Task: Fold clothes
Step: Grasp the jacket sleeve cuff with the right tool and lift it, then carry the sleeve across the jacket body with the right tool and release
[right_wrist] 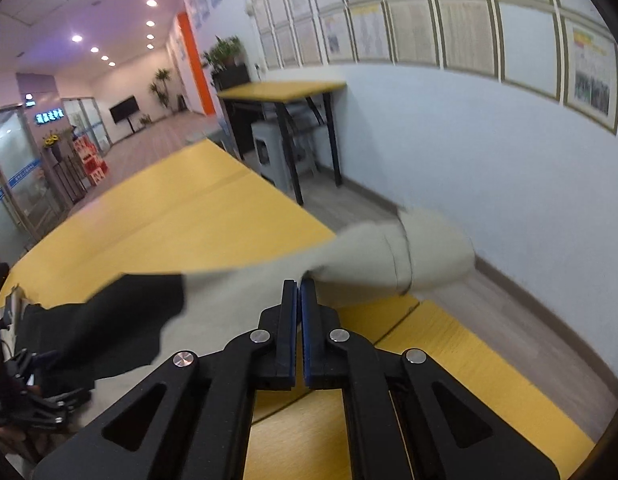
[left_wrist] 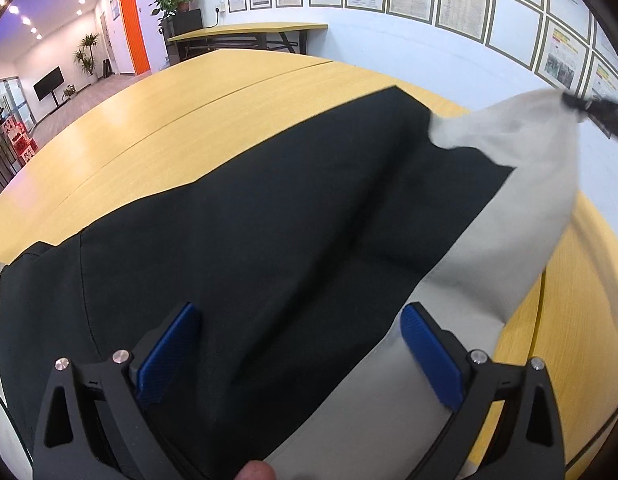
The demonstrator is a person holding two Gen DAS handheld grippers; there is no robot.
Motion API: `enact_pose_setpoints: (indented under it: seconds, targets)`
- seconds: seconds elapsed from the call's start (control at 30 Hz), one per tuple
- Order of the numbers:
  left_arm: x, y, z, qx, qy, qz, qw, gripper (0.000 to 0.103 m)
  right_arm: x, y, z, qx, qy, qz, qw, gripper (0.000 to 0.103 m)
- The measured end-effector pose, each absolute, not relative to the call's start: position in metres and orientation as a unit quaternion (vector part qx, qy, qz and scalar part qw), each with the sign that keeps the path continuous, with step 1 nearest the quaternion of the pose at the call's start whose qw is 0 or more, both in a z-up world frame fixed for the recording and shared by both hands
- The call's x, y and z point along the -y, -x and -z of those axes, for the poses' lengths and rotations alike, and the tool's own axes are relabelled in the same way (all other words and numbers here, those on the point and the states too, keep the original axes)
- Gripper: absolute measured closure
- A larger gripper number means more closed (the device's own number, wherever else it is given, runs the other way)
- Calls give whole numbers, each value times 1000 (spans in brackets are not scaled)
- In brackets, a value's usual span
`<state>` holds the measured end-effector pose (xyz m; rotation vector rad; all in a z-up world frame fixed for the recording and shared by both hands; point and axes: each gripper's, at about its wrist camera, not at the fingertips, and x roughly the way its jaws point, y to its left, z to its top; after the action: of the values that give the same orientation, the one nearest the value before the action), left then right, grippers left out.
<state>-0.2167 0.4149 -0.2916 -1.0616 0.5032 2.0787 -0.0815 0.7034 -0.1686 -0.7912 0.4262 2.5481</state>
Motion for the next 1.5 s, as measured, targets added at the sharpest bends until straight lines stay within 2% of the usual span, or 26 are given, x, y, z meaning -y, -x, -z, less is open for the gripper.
enact_pose_setpoints:
  seconds: [0.17,0.27,0.4,0.73,1.0,1.2,1.27,1.3,1.37,1.4,1.43,1.5]
  targets:
    - [-401,206,284,-198,403,-819,357,0,-632,96,108,-85,209,-961,163,102]
    - [-352,190,267,-168,387,-839,343,0,-571,114,82,-32,177,-978,106,102]
    - [-263,171,237,-122,374,-866,310,0,-475,135,75,23,167,-986,14,102]
    - [59,93,111,-44,338,-927,156,0,-206,154,155,69,243,-947,-198,102]
    - [158,64,87,-30,349,-923,158,0,-66,150,252,130,314,-896,-284,102]
    - [146,90,117,4,354,-917,184,0,-25,150,287,188,345,-857,-334,101]
    - [139,95,120,3,354,-915,192,0,-30,152,291,174,354,-852,-344,99]
    - [134,98,122,0,356,-914,194,0,-36,153,290,160,355,-853,-348,96]
    - [125,101,125,-2,356,-913,200,0,-51,155,286,126,355,-858,-349,70]
    - [120,102,127,-2,356,-912,202,0,-64,157,278,98,347,-869,-339,39]
    - [117,102,129,-3,357,-912,202,0,-78,159,270,70,338,-880,-327,19]
    - [110,104,134,-1,358,-912,201,0,-92,175,273,37,349,-886,-305,13]
